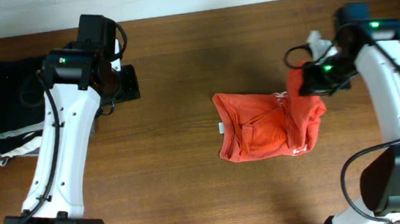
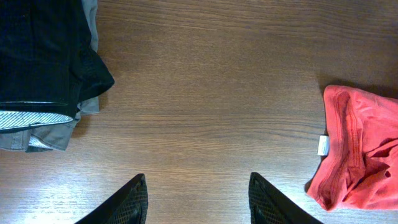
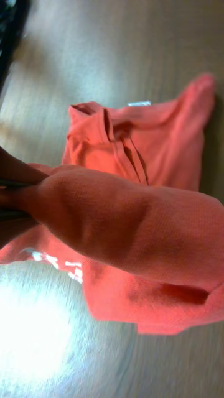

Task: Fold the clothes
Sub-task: 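Fold the right end leftward over the shirt with the right gripper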

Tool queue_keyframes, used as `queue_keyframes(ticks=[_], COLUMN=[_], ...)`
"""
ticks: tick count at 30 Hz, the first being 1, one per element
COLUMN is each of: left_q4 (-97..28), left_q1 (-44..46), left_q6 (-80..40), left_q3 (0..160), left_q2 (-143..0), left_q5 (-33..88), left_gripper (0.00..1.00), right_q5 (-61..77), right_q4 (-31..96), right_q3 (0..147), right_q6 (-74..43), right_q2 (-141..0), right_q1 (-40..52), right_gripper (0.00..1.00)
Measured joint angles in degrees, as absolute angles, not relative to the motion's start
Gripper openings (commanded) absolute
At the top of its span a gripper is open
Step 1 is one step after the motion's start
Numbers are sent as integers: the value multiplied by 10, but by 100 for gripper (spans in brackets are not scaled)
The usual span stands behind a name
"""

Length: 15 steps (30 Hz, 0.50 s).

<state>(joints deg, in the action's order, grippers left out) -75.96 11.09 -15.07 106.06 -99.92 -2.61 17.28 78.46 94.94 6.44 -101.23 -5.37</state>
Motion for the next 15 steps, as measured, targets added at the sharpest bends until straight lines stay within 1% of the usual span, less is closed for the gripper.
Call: queue_keyframes(ticks=[1,2,10,15], left_q4=[-760,-760,-758,-758], left_q1=[111,111,111,111], left_q6=[-151,-151,-153,-153], left_q3=[1061,1061,1060,1060], left_q2=[-999,-999,-999,-999], left_q5=[-26,-26,-26,-26], left_gripper=[50,52,52,52], right_q5=[170,168,163,163], right_q4=[783,779,704,662], right_q3=[949,947,888,856], right_q6=[65,64,41,11], right_q2=[-1012,-1012,-1012,-1013], right_q1=[-40,-25,66,98], right_gripper=[4,4,4,4])
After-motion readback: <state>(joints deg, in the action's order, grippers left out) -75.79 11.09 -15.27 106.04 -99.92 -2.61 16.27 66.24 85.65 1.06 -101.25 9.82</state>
